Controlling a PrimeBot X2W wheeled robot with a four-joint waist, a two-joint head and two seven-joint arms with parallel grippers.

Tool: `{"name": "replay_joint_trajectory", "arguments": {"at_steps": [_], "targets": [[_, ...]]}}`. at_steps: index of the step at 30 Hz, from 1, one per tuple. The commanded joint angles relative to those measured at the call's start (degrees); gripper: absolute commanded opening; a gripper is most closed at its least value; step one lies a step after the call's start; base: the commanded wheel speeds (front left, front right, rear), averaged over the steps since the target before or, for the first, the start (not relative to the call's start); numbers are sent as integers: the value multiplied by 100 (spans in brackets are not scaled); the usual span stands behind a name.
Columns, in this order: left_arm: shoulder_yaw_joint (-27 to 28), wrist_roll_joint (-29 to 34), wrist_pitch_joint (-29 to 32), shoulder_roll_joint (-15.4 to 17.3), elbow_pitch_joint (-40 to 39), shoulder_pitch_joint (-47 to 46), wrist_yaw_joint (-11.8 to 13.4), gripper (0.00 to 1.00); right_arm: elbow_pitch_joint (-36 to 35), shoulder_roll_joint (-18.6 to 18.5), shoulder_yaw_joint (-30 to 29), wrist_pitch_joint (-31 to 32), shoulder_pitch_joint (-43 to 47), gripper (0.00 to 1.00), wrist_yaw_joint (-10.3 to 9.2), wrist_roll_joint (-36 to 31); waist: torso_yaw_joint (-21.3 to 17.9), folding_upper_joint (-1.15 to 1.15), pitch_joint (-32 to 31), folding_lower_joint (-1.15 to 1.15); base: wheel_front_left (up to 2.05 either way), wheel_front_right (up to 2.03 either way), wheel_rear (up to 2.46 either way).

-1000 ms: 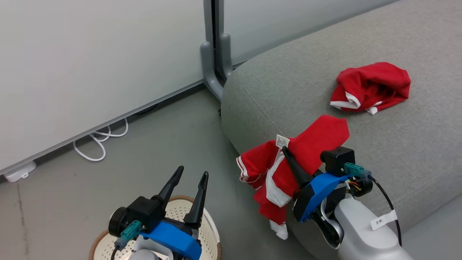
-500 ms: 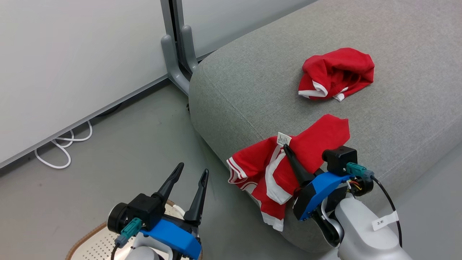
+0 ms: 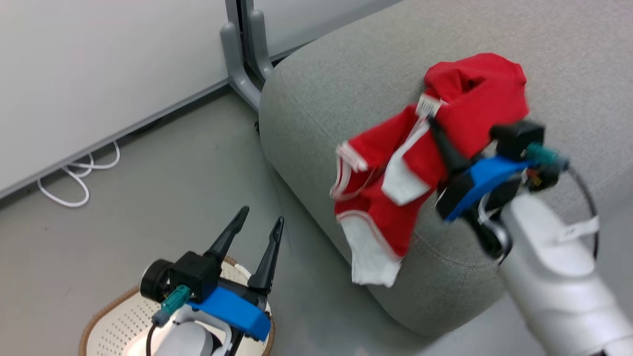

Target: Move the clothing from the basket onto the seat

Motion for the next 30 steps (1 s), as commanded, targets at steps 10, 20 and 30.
{"name": "replay_joint_trajectory", "arguments": {"at_steps": [10,20,30], "targets": [[-180,224,-26,478,-340,-915,-7,100,-560,-1122,-1319,463,-1811,0,1,-421,599,0,1386,0,0,0,0],[-406,426,-23,959,-858,-1833,-7,100,-589,-1529,-3411,209,-2273,0,1,-1370,1200,0,2875,0,0,0,0],[-312,584,-23,1081,-1361,-2154,-7,100,294,-1253,-4483,-211,-1940,0,1,-1897,1657,0,3644,0,0,0,0]]}}
